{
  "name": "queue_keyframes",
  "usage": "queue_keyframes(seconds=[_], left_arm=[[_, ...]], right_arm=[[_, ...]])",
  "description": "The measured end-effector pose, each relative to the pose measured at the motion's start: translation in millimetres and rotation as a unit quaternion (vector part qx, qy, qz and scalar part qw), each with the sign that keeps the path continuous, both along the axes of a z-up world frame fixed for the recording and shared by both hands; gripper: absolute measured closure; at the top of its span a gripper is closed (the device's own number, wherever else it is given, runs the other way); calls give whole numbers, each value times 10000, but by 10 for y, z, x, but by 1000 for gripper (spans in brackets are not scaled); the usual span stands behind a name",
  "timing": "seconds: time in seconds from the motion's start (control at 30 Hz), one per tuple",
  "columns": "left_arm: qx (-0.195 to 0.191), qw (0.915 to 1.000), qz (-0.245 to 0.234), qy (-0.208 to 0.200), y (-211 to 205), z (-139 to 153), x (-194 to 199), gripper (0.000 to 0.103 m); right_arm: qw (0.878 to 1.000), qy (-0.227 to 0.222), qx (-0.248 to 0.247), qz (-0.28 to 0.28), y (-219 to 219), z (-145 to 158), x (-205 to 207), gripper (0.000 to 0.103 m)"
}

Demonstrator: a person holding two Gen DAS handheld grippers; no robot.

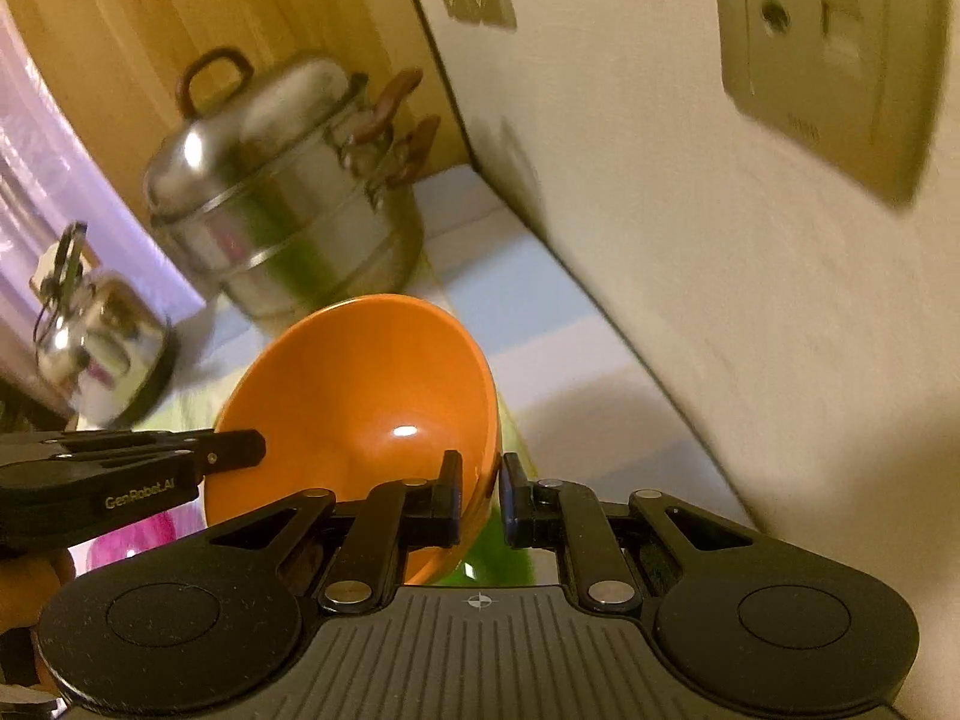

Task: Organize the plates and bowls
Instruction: 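Lift the orange bowl with both grippers and carry it toward the green bowl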

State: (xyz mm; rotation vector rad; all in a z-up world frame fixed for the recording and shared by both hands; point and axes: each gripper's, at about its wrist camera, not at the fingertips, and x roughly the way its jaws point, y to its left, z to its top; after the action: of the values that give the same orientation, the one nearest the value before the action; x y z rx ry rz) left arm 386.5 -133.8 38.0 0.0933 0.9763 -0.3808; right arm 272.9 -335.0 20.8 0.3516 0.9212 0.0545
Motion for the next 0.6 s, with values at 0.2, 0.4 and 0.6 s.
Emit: queue_keyframes(seconds=[0.2,0.4,0.6], left_arm=[[-43,9998,52,171,57,-171,-263,97],[-54,9994,126,315,115,-378,-372,97],[-20,9990,197,394,148,-536,-396,97]], right_arm=[[9996,269,20,71,5,-265,-166,92],[9991,397,-37,154,42,-409,-181,92],[9986,455,-85,250,84,-526,-166,92]])
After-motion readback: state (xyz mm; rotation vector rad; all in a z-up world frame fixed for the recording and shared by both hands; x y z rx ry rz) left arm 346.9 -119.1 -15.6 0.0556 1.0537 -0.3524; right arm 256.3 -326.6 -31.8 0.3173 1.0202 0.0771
